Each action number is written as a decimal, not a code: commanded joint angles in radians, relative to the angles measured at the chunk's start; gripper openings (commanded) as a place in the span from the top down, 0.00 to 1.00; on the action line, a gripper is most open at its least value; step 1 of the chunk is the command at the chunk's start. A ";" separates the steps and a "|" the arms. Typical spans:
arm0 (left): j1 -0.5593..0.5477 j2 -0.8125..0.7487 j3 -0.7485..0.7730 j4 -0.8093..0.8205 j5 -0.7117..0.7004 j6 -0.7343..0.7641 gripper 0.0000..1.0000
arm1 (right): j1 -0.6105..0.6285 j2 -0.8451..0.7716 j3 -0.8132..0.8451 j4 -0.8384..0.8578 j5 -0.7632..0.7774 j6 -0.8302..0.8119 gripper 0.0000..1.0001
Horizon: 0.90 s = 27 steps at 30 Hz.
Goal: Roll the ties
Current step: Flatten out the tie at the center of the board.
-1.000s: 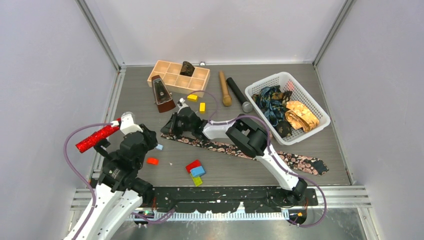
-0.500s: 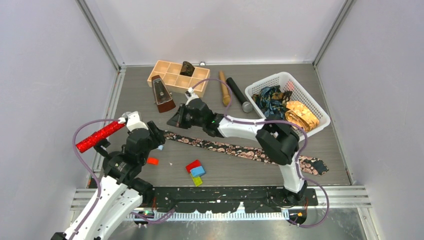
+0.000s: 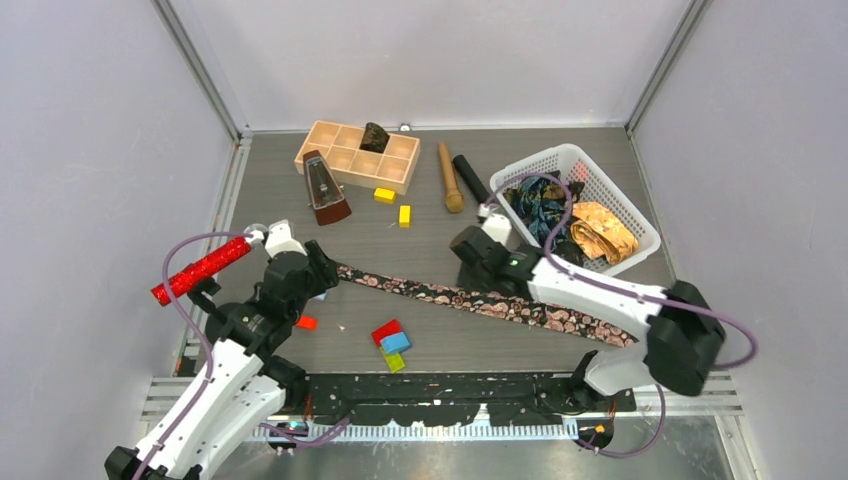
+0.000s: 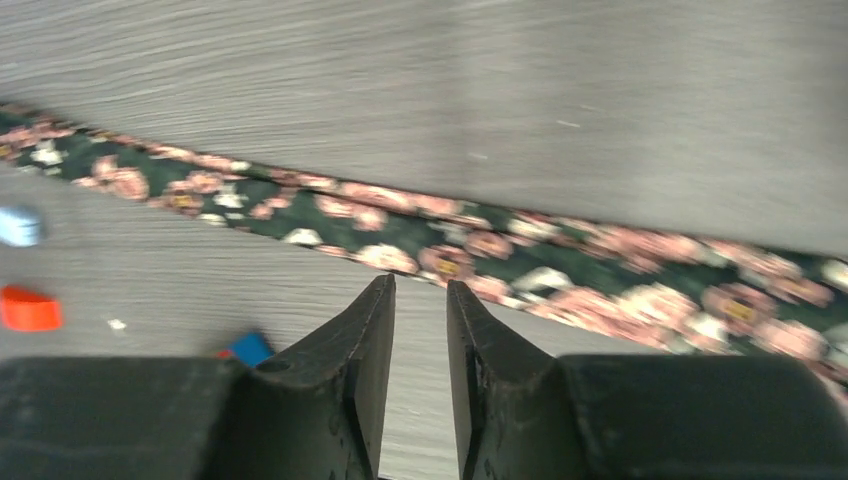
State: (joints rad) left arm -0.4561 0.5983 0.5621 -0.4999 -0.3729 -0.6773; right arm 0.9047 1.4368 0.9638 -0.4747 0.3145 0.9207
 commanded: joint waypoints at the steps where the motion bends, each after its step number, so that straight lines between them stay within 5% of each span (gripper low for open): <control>1: 0.004 0.005 -0.014 0.087 0.019 -0.011 0.47 | -0.043 -0.188 -0.068 -0.367 0.185 0.085 0.66; 4: 0.004 0.029 -0.015 0.108 0.032 -0.012 0.47 | -0.119 -0.307 -0.131 -0.455 0.192 0.113 0.56; 13: 0.004 0.080 -0.009 0.148 0.071 -0.011 0.47 | -0.287 -0.417 -0.231 -0.530 0.162 0.079 0.46; 27: 0.004 0.115 -0.013 0.179 0.085 -0.008 0.48 | -0.361 -0.356 -0.328 -0.377 0.111 0.127 0.47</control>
State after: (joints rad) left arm -0.4561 0.7021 0.5465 -0.3832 -0.3008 -0.6804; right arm 0.5678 1.0695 0.6521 -0.9432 0.4362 1.0245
